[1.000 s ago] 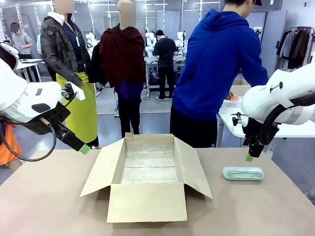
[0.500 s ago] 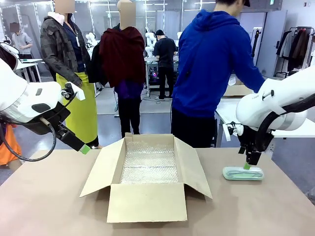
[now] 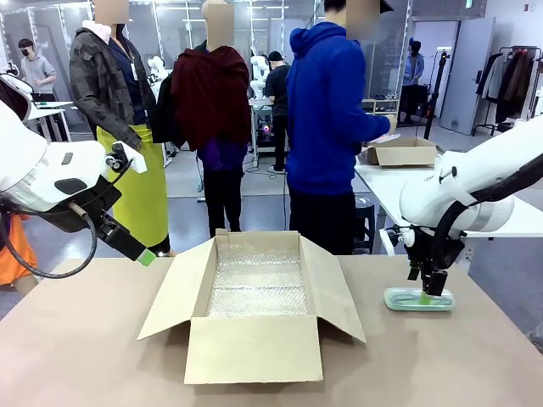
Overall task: Pack the glasses set securely to prepare it for shipping.
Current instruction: Place the Glasses case inside the Package Box.
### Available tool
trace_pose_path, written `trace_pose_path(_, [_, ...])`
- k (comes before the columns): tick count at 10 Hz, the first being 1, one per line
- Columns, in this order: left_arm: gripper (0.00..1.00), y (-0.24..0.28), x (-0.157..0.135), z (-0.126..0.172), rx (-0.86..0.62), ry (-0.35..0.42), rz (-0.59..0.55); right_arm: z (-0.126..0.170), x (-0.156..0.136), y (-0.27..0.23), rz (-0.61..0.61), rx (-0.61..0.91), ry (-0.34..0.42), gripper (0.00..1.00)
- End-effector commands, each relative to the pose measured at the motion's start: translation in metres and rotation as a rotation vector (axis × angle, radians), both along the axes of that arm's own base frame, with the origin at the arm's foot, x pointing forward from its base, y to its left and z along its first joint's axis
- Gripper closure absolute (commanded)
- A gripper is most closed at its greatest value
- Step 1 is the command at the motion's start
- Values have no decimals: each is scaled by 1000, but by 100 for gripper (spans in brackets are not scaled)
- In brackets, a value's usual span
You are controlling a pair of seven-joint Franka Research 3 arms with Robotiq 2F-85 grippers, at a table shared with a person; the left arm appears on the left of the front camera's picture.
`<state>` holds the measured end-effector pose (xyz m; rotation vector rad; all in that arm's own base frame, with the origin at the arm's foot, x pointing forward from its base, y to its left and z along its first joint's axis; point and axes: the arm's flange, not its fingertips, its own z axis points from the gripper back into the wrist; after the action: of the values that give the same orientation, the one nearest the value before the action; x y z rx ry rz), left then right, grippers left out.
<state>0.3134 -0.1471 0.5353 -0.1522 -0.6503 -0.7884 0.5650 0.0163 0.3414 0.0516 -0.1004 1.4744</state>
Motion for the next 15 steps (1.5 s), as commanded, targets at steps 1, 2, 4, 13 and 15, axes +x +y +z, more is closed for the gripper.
trace_pose_path(1, [0, 1, 0, 0, -9, 1, -9, -6, 9, -4, 29, 9, 19, 0])
trace_pose_path(2, [0, 1, 0, 0, -9, 1, -9, -13, 11, -5, 35, -2, 26, 0])
trace_pose_path(4, [0, 1, 0, 0, -9, 1, -9, -23, 12, -6, 26, -3, 46, 0])
trace_pose_path(13, [0, 1, 0, 0, -9, 1, -9, -22, 11, -3, 26, -41, 51, 67])
trace_pose_path(15, [0, 1, 0, 0, -9, 1, -9, 9, 1, 1, 12, -57, 37, 77])
